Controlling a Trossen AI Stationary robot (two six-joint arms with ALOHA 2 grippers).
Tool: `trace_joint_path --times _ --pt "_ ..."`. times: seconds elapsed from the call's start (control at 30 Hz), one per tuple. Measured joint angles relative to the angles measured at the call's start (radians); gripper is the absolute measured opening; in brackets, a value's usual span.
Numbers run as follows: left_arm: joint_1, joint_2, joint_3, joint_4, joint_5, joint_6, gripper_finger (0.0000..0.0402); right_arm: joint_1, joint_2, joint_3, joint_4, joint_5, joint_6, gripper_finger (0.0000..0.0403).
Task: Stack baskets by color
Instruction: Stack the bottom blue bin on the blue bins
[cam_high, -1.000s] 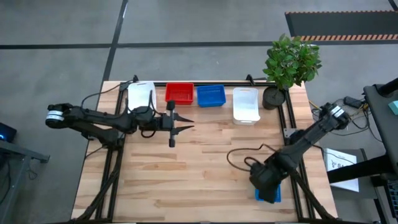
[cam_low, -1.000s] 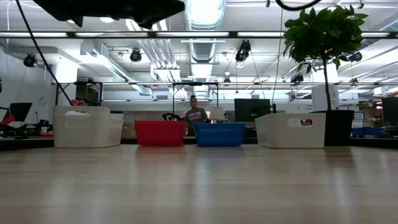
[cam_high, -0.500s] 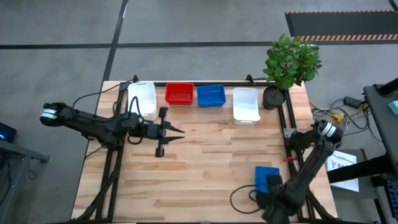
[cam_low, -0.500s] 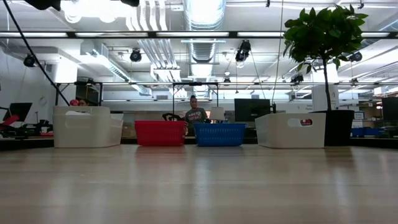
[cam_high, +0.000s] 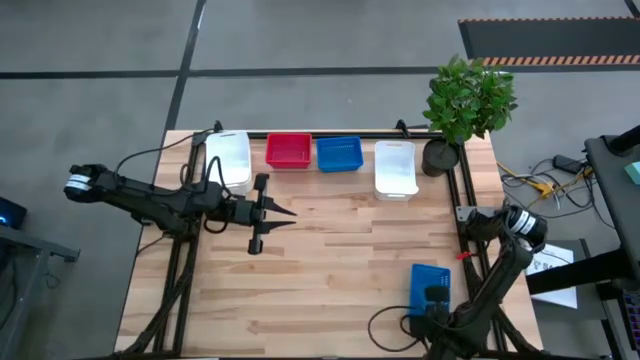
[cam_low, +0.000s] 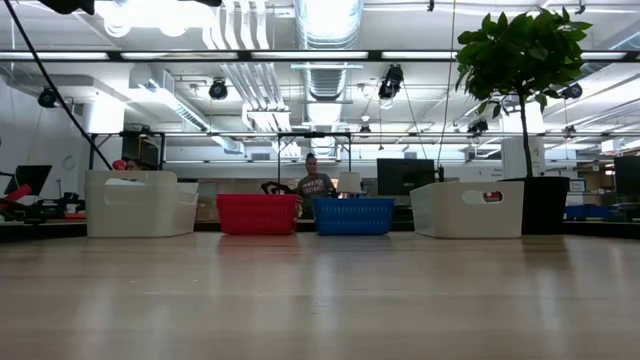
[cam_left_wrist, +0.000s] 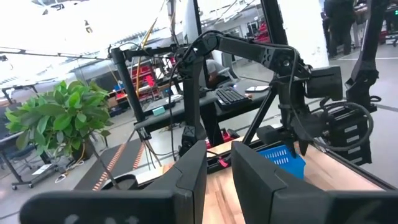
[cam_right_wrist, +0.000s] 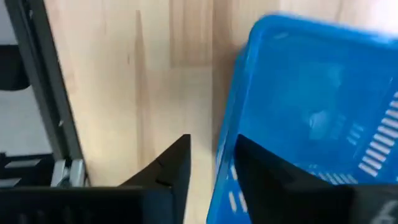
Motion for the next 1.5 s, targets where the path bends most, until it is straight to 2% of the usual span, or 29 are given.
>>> trace_joint_path --times 0.27,0.67,0.9,1.03,1.23,1.37,1.5 --pt "0.000 0.000 0.000 -0.015 0.000 0.000 0.0058 -0.103 0.007 -0.013 0.017 0.091 -0.013 0.0015" --pt "0.000 0.002 -0.001 -0.137 -0.015 -0.001 0.0058 -0.388 -0.029 -0.005 0.085 0.187 -0.069 0.0011" --pt "0.000 0.002 -0.003 -0.160 -0.053 -0.006 0.0058 -0.601 -0.029 -0.005 0.167 0.180 0.057 0.0011" --pt "0.000 0.002 -0.003 -0.161 -0.053 -0.006 0.0058 -0.679 -0.028 -0.006 0.207 0.159 -0.012 0.0033" --pt "0.000 0.001 -0.013 -0.161 -0.053 -0.006 0.0058 -0.749 -0.029 -0.005 0.237 0.159 -0.097 0.0107" --pt "0.000 0.004 -0.014 -0.151 -0.053 -0.019 0.0058 -0.764 -0.040 0.031 0.195 0.148 -0.169 0.0152" --pt "0.000 0.037 -0.029 -0.013 -0.054 -0.077 0.0058 -0.765 -0.068 0.079 0.156 0.123 -0.311 0.0181"
